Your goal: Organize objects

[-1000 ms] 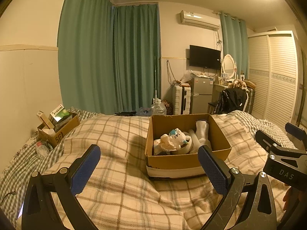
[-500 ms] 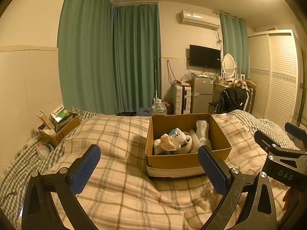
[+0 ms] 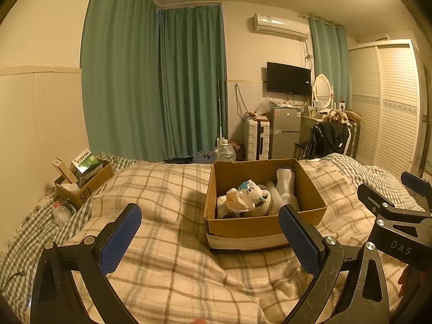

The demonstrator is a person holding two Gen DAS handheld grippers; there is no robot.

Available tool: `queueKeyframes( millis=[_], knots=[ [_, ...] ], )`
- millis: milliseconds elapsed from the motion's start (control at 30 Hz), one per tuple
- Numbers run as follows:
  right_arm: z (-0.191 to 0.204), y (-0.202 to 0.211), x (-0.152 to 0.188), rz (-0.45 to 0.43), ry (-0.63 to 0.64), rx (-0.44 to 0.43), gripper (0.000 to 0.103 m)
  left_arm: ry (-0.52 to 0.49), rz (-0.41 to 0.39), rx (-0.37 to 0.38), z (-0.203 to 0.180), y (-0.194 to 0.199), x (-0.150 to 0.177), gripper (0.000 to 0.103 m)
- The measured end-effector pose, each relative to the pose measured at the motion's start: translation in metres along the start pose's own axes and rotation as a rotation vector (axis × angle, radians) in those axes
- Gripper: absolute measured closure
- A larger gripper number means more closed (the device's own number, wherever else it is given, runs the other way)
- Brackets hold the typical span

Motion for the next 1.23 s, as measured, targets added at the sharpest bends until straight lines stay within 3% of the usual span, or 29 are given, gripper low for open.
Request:
queueKeyframes(
  millis=[1233],
  knots=[
    [0.0041,-0.0019,0.0057,0.006,0.006,-0.004,0.000,-0.004,-0.027,-0.015,0.0009,0.0045,0.0007,0.000]
  ],
)
Point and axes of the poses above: each gripper's, at about its wrist camera, not at the fingertips, and y roughly against the way its jaws point, z to its left, x to its underside, the point moved 9 cm from there along -y, roughly the way its jaws point, and after that the axes turned 14 degrees about y, right-handed, at the moved point
